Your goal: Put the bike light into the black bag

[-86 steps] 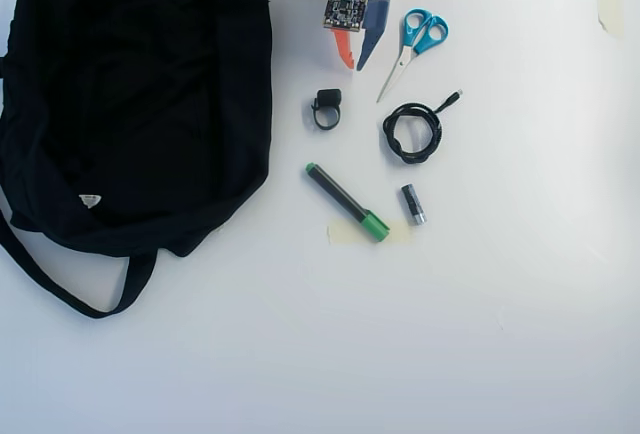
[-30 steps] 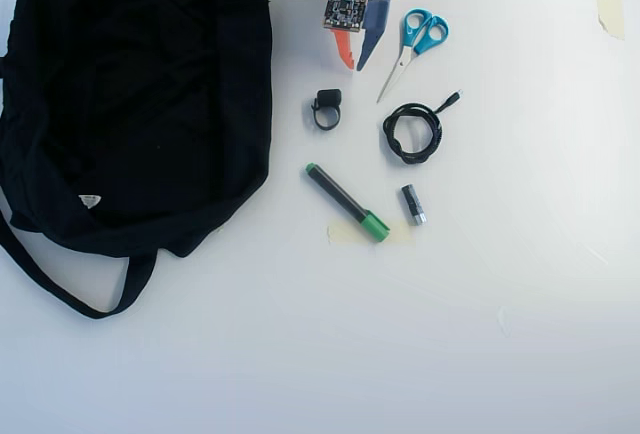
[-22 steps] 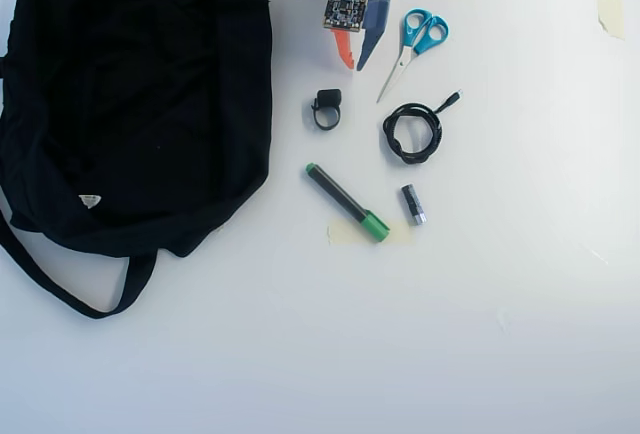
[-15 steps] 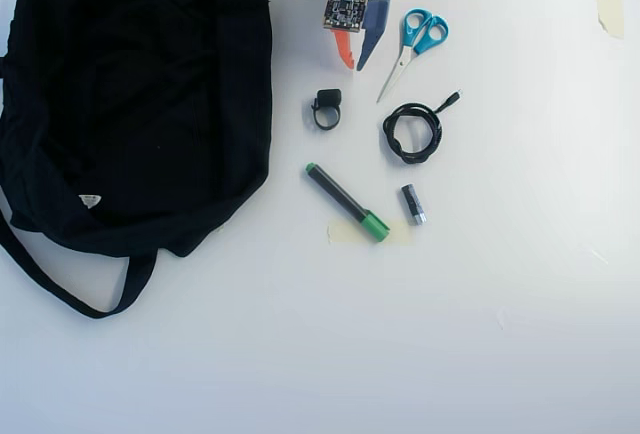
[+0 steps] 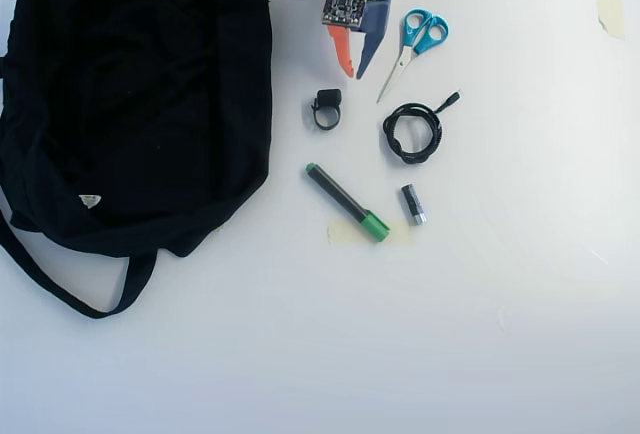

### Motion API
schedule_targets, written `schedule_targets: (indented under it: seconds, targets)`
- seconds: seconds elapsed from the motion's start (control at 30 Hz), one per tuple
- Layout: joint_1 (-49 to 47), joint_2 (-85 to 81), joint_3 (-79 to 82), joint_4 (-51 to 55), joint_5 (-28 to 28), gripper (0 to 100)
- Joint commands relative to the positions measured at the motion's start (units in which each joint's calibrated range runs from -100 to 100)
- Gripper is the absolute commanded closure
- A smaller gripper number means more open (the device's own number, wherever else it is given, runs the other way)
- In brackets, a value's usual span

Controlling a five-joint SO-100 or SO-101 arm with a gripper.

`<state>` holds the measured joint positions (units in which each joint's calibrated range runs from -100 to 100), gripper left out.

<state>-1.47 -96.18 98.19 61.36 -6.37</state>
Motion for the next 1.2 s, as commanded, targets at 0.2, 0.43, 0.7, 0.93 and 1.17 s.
schedule_targets:
  seconds: [0.2, 0.43, 0.7, 0.93, 1.17]
  targets:
    - [-0.33, 9.38, -7.90, -5.03, -0.02, 97]
    - [-0.33, 16.26, -16.34, -5.03, -0.02, 97]
    - [-0.18, 24.89, -23.89, -10.80, -0.13, 97]
    - [-0.03, 33.19, -27.93, -21.13, -0.13, 97]
    - [0.12, 39.17, -34.85, -25.09, -0.08, 97]
